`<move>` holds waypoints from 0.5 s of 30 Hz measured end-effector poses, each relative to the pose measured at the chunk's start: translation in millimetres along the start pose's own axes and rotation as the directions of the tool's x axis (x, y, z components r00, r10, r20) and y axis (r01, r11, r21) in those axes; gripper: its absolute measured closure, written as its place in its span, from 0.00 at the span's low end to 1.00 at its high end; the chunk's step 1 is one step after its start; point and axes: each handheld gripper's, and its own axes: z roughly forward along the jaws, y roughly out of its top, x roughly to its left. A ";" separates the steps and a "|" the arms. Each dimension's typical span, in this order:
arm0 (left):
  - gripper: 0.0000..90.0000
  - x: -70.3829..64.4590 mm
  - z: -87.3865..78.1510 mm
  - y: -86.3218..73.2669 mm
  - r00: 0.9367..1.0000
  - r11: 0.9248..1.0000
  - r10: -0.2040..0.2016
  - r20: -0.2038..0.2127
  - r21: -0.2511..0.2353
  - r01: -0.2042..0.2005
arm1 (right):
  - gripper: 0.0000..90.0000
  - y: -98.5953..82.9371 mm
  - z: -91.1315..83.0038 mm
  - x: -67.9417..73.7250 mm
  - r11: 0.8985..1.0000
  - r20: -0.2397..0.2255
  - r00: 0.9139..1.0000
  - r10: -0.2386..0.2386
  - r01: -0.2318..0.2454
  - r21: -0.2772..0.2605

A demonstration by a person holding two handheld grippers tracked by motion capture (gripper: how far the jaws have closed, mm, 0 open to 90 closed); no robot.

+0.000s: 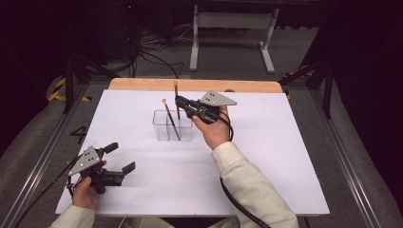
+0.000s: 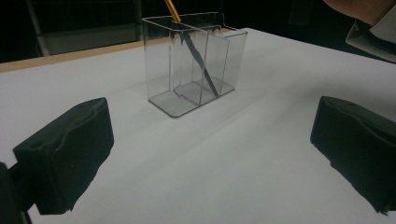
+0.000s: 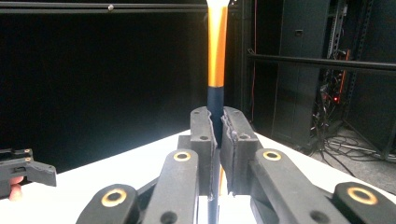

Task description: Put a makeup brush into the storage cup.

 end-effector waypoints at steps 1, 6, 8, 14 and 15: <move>0.00 0.1 -0.1 0.1 1.000 1.000 0.003 0.000 0.001 -0.003 | 0.93 -1.2 1.0 0.3 1.000 0.001 1.000 0.001 -0.001 0.003; 0.00 -0.3 0.1 0.0 1.000 1.000 0.000 0.001 -0.004 0.000 | 0.93 -7.3 4.9 0.4 1.000 -0.001 1.000 0.007 -0.007 0.012; 0.00 -0.3 0.2 -0.1 1.000 1.000 -0.002 0.001 -0.004 0.002 | 0.93 -9.3 6.1 0.0 1.000 0.001 1.000 0.008 -0.008 0.018; 0.00 -0.7 0.4 -0.1 1.000 1.000 -0.002 0.000 -0.002 0.002 | 0.93 -16.0 10.3 -0.6 0.999 -0.004 1.000 0.020 -0.020 0.030; 0.00 -0.7 0.4 -0.1 1.000 1.000 -0.002 0.000 -0.002 0.002 | 0.93 -16.0 10.3 -0.6 0.999 -0.004 1.000 0.020 -0.020 0.030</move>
